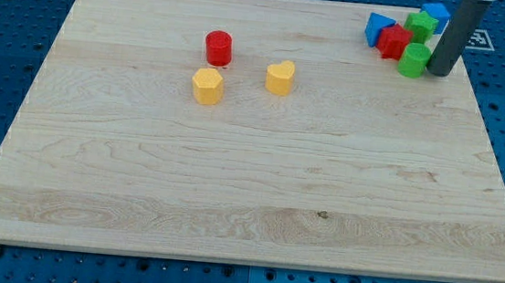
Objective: Move green circle closer to yellow heart
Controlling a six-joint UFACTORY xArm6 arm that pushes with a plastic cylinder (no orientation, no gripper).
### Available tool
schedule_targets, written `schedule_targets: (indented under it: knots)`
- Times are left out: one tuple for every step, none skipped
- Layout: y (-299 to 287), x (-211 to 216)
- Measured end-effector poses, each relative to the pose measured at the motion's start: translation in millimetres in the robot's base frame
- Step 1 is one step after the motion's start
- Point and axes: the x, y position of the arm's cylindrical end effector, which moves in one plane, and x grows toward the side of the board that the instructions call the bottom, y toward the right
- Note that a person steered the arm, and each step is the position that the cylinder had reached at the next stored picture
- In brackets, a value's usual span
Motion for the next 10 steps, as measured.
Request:
schedule_targets:
  knots:
    - [3,-7]
    - [16,-16]
    - [13,-15]
    - [-20,-1]
    - [-67,4]
    - [-103,4]
    - [-115,4]
    - [-115,4]
    - [-106,-16]
    - [-106,-20]
